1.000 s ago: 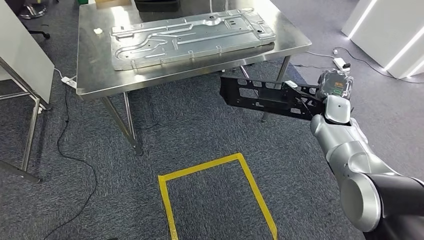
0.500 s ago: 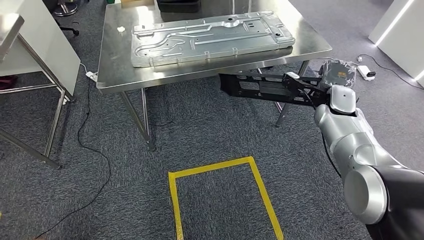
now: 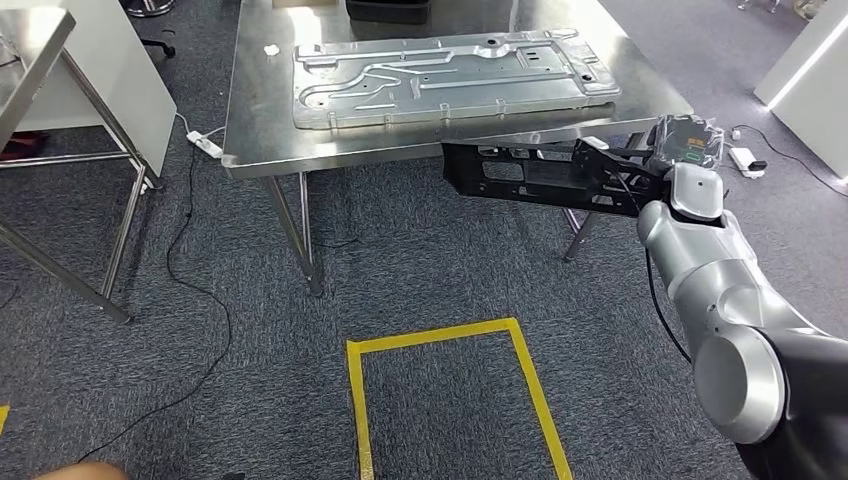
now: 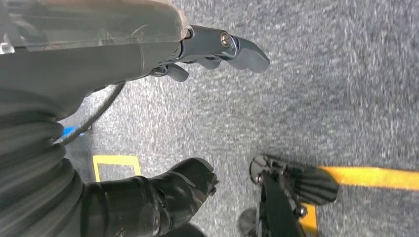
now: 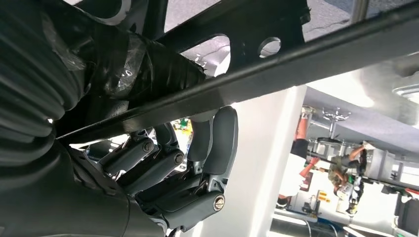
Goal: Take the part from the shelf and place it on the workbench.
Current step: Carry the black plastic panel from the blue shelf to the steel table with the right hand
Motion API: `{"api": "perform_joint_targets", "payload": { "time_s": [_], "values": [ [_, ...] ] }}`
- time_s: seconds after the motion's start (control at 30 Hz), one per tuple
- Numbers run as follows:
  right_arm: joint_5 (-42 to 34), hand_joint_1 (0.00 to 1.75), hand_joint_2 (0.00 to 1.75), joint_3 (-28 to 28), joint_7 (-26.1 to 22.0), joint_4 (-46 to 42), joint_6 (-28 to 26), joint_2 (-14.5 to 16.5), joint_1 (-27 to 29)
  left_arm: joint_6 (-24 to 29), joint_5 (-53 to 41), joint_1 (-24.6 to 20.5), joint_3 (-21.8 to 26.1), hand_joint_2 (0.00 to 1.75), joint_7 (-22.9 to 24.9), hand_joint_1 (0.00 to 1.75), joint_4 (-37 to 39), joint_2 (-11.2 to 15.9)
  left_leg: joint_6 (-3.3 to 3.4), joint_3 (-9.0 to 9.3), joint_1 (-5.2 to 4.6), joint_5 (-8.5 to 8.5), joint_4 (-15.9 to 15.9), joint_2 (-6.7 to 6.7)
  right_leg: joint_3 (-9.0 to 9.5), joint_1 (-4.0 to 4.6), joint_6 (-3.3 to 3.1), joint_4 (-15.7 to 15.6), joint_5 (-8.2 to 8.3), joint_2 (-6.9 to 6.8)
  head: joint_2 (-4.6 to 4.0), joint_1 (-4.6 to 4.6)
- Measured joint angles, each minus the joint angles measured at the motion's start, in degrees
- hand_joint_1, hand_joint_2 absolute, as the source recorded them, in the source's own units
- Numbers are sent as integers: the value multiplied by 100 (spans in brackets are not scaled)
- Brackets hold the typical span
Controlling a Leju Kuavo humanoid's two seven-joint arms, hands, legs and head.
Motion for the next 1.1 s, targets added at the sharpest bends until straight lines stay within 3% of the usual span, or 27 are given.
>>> {"api": "perform_joint_targets", "payload": {
  "time_s": [0.07, 0.13, 0.2, 0.27, 0.33, 0.37, 0.4, 0.43, 0.5, 0.57, 0.67, 0.73, 0.77, 0.83, 0.9, 0.93, 0.97, 1.03, 1.1],
  "values": [
    [18, 175, 175, -8, 4, -8, 42, -31, -39, -11, -3, 0, -4, 175, 34, 0, 0, -20, -40, -24, -12, -3, 15, -20, 247, 40, -54, -539, 174, 21, 0, -1],
    [20, 175, 175, -11, 11, -14, 83, -50, -62, -2, -3, 6, -4, 175, 89, 0, 0, -27, -97, -43, -15, 4, 12, -30, 278, 72, -81, -634, 173, 23, 0, -2],
    [21, 175, 175, -11, 25, -24, 101, -62, -66, 21, 1, 10, -3, 175, 132, 0, 0, -20, -154, -65, -15, -53, 54, -18, 307, 36, -128, -679, 194, 3, 0, -4],
    [23, 175, 175, -11, 48, -40, 108, -63, -74, 42, 5, 3, -3, 175, 167, 0, 0, -13, -206, -241, -14, -312, 458, 18, 343, 0, -181, -730, 215, -23, 0, -12],
    [24, 175, 175, -11, 74, -45, 116, -66, -82, 56, 3, 4, -3, 175, 218, 0, 0, -14, -245, -587, -3, -660, 1221, 55, 350, 9, -206, -727, 209, -36, 0, -16],
    [25, 175, 175, -11, 82, -45, 122, -67, -82, 61, 1, 10, -3, 175, 248, 0, 0, -14, -258, -728, 1, -742, 1515, 67, 350, 13, -212, -718, 203, -39, 0, -16],
    [25, 175, 175, -11, 91, -45, 129, -68, -81, 68, -1, 14, -3, 175, 276, 0, 0, -14, -265, -784, 2, -720, 1622, 74, 350, 15, -215, -707, 196, -40, 0, -15],
    [26, 175, 175, -11, 97, -45, 137, -67, -82, 73, -1, 15, -3, 175, 293, 0, 0, -14, -264, -724, 2, -590, 1496, 79, 353, 15, -211, -695, 187, -38, 0, -16],
    [26, 175, 175, -10, 131, -52, 143, -67, -90, 78, -2, 9, -3, 175, 302, 0, 0, -6, -233, -361, -2, -210, 749, 113, 365, 17, -184, -666, 158, -38, 0, -15],
    [26, 175, 175, -9, 185, -61, 135, -69, -109, 73, -5, 0, -3, 175, 300, 0, 0, 1, -176, -74, -28, -27, 144, 147, 359, 43, -137, -632, 134, -54, 0, -13],
    [25, 175, 175, -10, 220, -71, 120, -78, -137, 59, -9, -8, -3, 175, 285, 0, 0, 2, -82, -27, -45, -15, 21, 102, 349, 58, -54, -643, 129, -104, 0, -12],
    [22, 175, 175, -10, 204, -76, 116, -90, -152, 46, -13, -3, -3, 175, 258, 0, 0, 2, -10, 2, -26, 23, -37, 52, 299, 40, -3, -509, 8, -100, 0, -8],
    [22, 175, 175, -9, 198, -77, 114, -97, -163, 38, -15, -5, -3, 175, 242, 0, 0, 2, 22, 14, -14, 42, -63, 24, 205, 32, 19, -291, -133, -84, 0, -5],
    [22, 175, 175, -9, 192, -71, 109, -113, -171, 24, -25, -9, -3, 175, 210, 0, 0, 2, 51, 8, -12, 55, -67, -56, -122, 22, 49, 440, -487, -51, 0, -3],
    [22, 175, 175, -10, 195, -63, 104, -124, -150, 3, -40, -4, -3, 175, 189, 0, 0, 2, 55, 2, -13, 55, -51, -156, -381, 18, 65, 969, -622, -36, 0, -2],
    [22, 175, 175, -10, 195, -60, 103, -124, -139, -7, -46, 2, -3, 175, 183, 0, 0, 2, 52, 0, -13, 52, -39, -209, -382, 15, 63, 945, -534, -27, 0, -2],
    [22, 175, 175, -10, 192, -60, 101, -124, -133, -18, -49, 5, -3, 175, 179, 0, 0, 1, 45, 0, -13, 47, -25, -265, -277, 10, 55, 703, -352, -3, 0, -2],
    [23, 175, 175, -9, 173, -61, 87, -126, -145, -32, -50, 3, -3, 175, 170, 0, 0, -7, 14, -18, -19, 32, 7, -374, 79, -8, 17, -71, 23, 194, 0, -3],
    [24, 175, 175, -9, 140, -61, 68, -129, -163, -36, -49, -7, -3, 175, 169, 0, 0, -13, -46, -69, -12, 38, 29, -478, 296, -7, -18, -535, 137, 365, 0, -4]
  ]
}}
